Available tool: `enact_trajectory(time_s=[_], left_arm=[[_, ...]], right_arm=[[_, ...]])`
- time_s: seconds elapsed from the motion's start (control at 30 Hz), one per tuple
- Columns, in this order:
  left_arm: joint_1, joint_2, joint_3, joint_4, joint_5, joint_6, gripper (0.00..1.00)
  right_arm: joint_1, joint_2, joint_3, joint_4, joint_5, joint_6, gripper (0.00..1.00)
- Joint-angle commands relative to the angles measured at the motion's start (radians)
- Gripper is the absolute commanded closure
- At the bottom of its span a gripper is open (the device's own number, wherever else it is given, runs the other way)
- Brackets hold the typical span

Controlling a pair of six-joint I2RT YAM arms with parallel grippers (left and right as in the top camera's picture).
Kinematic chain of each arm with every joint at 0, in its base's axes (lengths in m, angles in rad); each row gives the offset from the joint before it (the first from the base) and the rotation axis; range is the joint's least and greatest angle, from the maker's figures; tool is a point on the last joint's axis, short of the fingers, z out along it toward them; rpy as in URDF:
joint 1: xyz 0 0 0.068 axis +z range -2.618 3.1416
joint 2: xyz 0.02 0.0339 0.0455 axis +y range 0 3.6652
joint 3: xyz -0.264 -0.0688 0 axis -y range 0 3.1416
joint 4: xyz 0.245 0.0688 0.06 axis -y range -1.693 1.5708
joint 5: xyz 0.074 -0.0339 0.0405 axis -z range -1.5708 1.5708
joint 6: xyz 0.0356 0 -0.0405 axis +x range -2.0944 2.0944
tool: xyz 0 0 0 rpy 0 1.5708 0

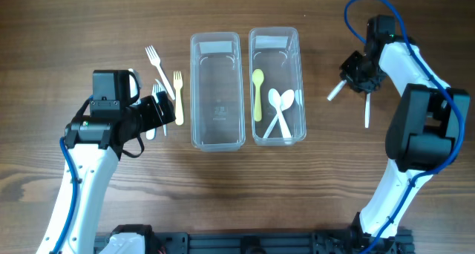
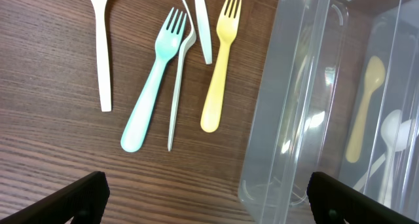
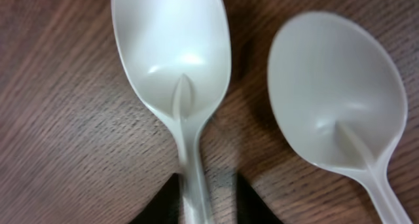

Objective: Pack container
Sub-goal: 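Move the right gripper back and grasp a white spoon, then place the white spoon into the right container and release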

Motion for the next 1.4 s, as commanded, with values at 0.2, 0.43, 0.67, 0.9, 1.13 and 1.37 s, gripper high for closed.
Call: enact_trajectory(time_s=[0.2, 0.43, 0.67, 0.9, 1.13, 1.37], left_arm=[[0.006, 0.002, 0.013, 0.002, -0.006, 0.020, 0.00], [0.006, 0.002, 0.013, 0.002, -0.006, 0.020, 0.00], [0.006, 0.002, 0.013, 0.002, -0.006, 0.020, 0.00], [0.006, 0.002, 0.013, 0.002, -0.006, 0.020, 0.00], [0.006, 0.002, 0.013, 0.002, -0.006, 0.020, 0.00], [0.006, 0.002, 0.013, 0.002, -0.006, 0.020, 0.00]], right_arm=[[0.009, 0.027, 0.020, -0.075, 0.022, -0.029, 0.95], [0.085, -0.210, 0.079, -0.101, -0.002, -0.210, 0.95], [0.346, -0.435, 0.093, -0.038, 0.004, -0.336, 0.95], [0.515, -0.272, 0.019, -0.011, 0.006, -0.362, 0.96], [0.550, -0.228, 0.034, -0.058, 0.008, -0.362, 0.64], [0.438, -0.480, 0.090, 0.008, 0.253, -0.362, 0.22]])
